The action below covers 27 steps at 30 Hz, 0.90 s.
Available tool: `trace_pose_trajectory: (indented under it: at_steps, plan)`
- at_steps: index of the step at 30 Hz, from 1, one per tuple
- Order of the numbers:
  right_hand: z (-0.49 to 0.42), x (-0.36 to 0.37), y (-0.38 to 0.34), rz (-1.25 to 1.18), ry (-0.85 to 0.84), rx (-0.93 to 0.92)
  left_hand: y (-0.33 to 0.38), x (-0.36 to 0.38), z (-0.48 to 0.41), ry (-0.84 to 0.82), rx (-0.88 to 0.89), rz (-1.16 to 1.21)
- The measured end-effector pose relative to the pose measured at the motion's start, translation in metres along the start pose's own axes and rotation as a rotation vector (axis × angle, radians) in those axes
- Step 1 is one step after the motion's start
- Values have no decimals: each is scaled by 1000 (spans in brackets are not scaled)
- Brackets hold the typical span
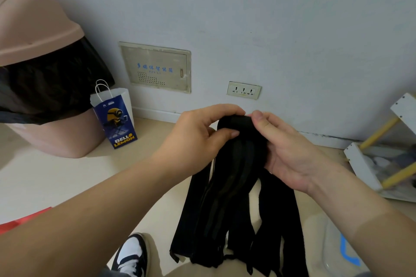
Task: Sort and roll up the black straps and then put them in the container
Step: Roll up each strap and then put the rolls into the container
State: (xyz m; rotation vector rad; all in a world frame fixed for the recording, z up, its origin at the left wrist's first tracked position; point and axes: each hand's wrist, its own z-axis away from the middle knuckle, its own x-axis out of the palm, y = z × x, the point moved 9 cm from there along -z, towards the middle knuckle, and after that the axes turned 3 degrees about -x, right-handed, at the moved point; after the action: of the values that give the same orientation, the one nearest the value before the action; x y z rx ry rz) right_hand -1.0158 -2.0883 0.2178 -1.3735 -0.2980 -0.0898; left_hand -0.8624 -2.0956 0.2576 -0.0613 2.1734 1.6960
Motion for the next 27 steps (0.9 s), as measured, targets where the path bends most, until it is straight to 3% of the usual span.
trace_pose_trajectory:
  at_steps: [5, 8, 11, 16, 21, 24, 27]
  plan:
    - [1, -4, 0, -6, 54, -59, -25, 6, 2, -39, -250, 201]
    - [1, -6, -7, 35, 72, -155, -37, 30, 11, -236, -467, 482]
    - [0, -7, -16, 168, 85, -293, -37, 39, 16, -305, -512, 478]
    - [2, -5, -15, 260, 76, -355, -39, 25, 7, -132, -380, 262]
    - [-1, -5, -5, 38, 43, -70, -24, 18, 2, -83, -194, 198]
    - [-1, -3, 9, 108, -19, 68, -14, 17, 2, -91, -37, 53]
    - [-2, 1, 13, 175, -49, 84, -6, 15, 3, -81, 54, -40]
